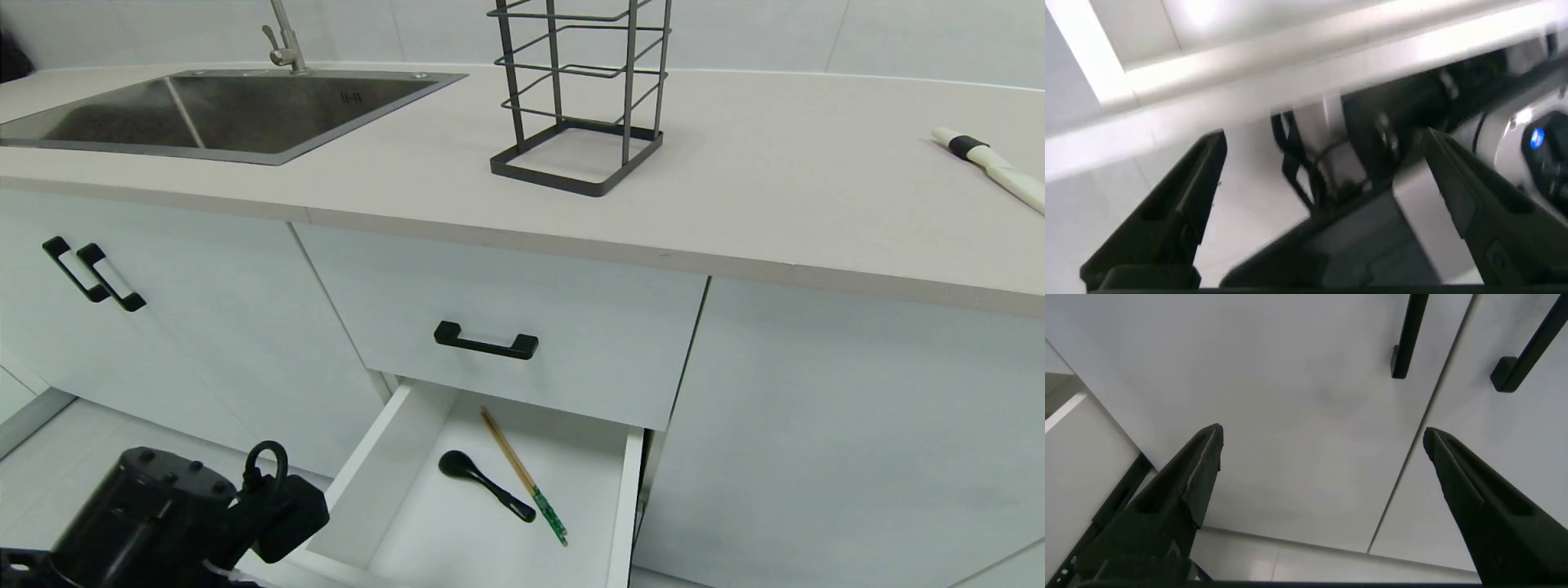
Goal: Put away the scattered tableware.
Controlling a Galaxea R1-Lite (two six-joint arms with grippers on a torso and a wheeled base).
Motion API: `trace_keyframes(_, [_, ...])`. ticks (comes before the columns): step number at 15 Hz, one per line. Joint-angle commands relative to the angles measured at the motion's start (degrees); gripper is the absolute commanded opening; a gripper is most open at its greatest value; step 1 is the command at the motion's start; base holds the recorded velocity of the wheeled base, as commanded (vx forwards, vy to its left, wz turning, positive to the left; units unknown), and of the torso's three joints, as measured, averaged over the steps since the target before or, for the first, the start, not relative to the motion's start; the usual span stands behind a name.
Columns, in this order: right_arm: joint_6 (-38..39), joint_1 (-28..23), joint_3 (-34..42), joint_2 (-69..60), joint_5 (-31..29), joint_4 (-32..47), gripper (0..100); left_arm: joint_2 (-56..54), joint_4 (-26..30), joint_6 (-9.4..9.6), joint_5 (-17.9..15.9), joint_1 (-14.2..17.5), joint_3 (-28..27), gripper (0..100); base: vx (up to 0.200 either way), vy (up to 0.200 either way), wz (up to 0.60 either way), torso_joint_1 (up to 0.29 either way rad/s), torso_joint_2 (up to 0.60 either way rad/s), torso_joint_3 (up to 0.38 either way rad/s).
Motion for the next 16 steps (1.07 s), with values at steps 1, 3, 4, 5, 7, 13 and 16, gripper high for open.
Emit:
trace_keyframes(1, [0.0,0.0,0.0,0.1,0.0,0.0,100,3.0,-1.7,-0.26,2.7,0.0,2.3,100,0.0,0.0,0.0,0.0,0.0,0.0])
trace_keyframes(3, [0.0,0.0,0.0,0.1,0.0,0.0,100,3.3,-4.4,-0.26,3.1,0.0,3.4,100,0.0,0.0,0.0,0.0,0.0,0.0])
trace_keyframes(4, [0.0,0.0,0.0,0.1,0.0,0.0,100,3.1,-4.7,-0.26,3.1,0.0,3.4,100,0.0,0.0,0.0,0.0,0.0,0.0])
trace_keyframes(5, [0.0,0.0,0.0,0.1,0.0,0.0,100,3.0,-4.9,-0.35,3.2,0.0,3.4,100,0.0,0.0,0.0,0.0,0.0,0.0])
trace_keyframes(7, [0.0,0.0,0.0,0.1,0.1,0.0,100,3.4,-6.7,-0.35,3.1,0.0,3.4,100,0.0,0.0,0.0,0.0,0.0,0.0])
trace_keyframes(13, [0.0,0.0,0.0,0.1,0.0,0.0,100,6.7,-16.3,-0.35,3.1,0.1,3.2,100,0.0,0.0,0.0,0.0,0.0,0.0])
trace_keyframes(16, [0.0,0.1,0.0,0.1,0.0,0.0,100,8.7,-21.2,0.09,3.1,0.1,3.9,100,0.0,0.0,0.0,0.0,0.0,0.0])
